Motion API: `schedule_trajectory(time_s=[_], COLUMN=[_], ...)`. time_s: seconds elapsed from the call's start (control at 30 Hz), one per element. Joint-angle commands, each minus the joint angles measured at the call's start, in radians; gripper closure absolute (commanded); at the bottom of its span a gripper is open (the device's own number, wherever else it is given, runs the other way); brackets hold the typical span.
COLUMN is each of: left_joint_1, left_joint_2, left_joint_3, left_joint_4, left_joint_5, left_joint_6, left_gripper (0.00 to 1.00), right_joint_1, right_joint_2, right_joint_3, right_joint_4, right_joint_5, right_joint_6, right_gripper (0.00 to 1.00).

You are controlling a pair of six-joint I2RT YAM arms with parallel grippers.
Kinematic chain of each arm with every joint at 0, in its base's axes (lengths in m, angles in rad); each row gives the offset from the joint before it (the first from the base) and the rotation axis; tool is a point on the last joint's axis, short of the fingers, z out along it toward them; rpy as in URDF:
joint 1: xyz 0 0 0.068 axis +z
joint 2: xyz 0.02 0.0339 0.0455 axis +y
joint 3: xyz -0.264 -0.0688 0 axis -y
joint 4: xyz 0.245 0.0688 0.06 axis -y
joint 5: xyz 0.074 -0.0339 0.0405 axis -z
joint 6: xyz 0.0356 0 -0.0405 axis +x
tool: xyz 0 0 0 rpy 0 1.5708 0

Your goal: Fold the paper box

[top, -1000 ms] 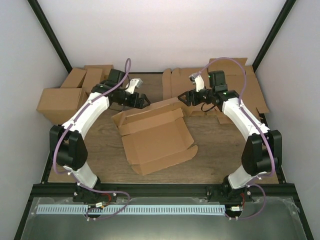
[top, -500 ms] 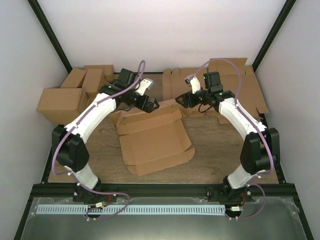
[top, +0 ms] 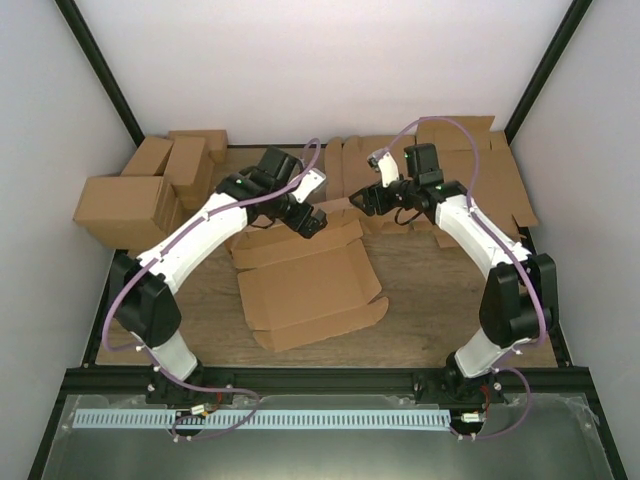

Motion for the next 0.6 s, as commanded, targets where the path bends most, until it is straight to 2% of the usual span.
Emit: schedule_trajectory(time_s=[0.0, 0.37, 0.57], left_joint_1=[-0.028, -0.123, -0.156], left_joint_2=[0.006, -0.079, -0.107], left_joint_3=[-0.011, -0.139, -0.166], left_joint_4=[0.010, 0.098, 0.138], left_joint_5=[-0.115, -0.481, -0.576], left_joint_6=[0.011, 0.008, 0.023], left_gripper=[0.03, 0.07, 0.20], right_joint_1=[0.019, 0.020, -0.002], right_joint_2=[0.029, -0.018, -0.026], right_joint_3=[0.033, 0.031, 0.034], right_joint_4=[-0.044, -0.010, -0.010], right_joint_5=[0.020, 0.125, 0.132], right_joint_6=[-0.006, 0.045, 0.056], right_gripper=[0.32, 0.29, 0.29])
